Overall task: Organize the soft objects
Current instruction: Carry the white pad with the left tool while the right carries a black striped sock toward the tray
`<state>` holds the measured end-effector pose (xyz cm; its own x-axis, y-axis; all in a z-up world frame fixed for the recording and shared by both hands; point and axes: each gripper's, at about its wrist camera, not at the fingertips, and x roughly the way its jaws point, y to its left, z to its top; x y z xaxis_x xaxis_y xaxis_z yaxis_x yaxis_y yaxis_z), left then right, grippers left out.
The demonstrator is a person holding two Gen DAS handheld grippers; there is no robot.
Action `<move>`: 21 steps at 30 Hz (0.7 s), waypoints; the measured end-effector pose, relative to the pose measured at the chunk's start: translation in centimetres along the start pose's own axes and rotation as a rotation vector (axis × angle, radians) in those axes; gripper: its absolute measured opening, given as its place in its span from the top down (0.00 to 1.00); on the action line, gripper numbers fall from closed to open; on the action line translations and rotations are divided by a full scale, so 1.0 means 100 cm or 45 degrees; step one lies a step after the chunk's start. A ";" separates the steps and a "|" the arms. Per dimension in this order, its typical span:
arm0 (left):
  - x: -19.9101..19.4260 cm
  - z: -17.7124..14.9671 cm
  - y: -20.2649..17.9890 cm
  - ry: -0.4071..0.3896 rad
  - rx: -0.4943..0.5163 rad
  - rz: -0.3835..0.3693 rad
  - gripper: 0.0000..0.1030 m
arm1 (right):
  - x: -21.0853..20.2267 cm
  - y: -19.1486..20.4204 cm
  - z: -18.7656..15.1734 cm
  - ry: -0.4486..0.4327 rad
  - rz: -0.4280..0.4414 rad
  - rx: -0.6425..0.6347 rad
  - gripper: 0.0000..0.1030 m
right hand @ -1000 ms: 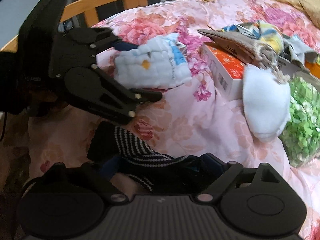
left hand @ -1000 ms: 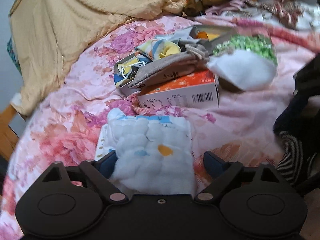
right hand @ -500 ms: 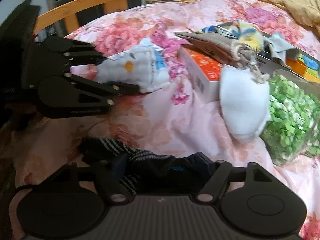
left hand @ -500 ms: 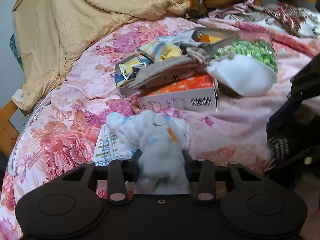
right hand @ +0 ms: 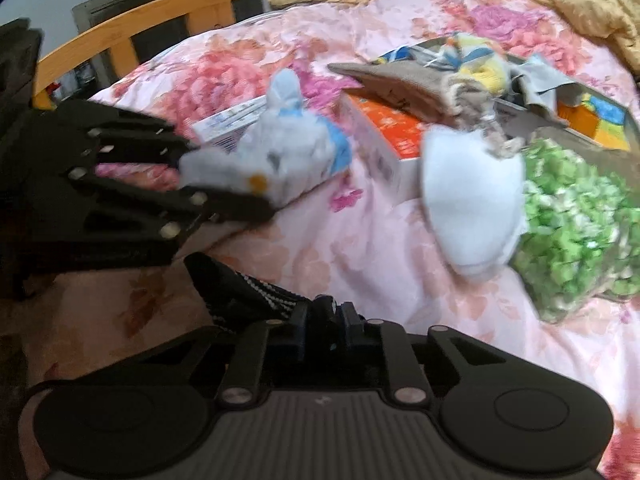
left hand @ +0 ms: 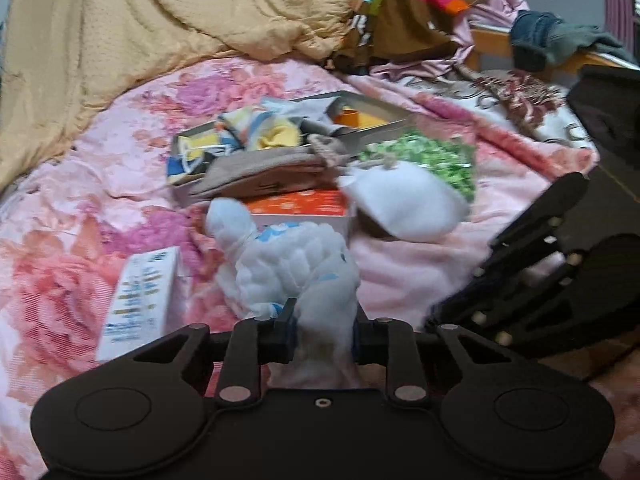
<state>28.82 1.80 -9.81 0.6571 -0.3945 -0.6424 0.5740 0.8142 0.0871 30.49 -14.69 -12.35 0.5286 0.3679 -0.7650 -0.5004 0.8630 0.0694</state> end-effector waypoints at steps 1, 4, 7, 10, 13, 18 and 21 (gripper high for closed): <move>0.000 -0.001 -0.001 -0.001 0.000 -0.005 0.74 | -0.001 -0.004 0.000 -0.003 -0.030 0.020 0.83; 0.001 0.000 0.001 0.003 -0.035 -0.030 0.77 | -0.003 -0.016 0.000 -0.018 -0.075 0.085 0.88; 0.001 0.000 0.005 0.004 -0.085 -0.051 0.81 | -0.006 -0.022 0.000 -0.035 -0.077 0.124 0.93; 0.002 0.000 0.007 0.005 -0.107 -0.054 0.82 | -0.005 -0.019 -0.001 -0.023 -0.063 0.105 0.95; 0.003 0.001 0.007 0.006 -0.114 -0.045 0.82 | 0.000 -0.017 -0.001 0.009 -0.019 0.106 0.93; 0.002 0.001 0.009 0.002 -0.127 -0.019 0.82 | -0.003 -0.027 0.000 -0.006 0.086 0.212 0.50; 0.003 0.001 0.012 0.005 -0.153 -0.003 0.82 | -0.004 -0.025 0.000 -0.001 0.113 0.189 0.40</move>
<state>29.73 2.62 -9.82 0.6539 -0.3949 -0.6453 0.5123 0.8588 -0.0063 31.52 -17.02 -12.26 0.4873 0.4450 -0.7514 -0.4381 0.8689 0.2305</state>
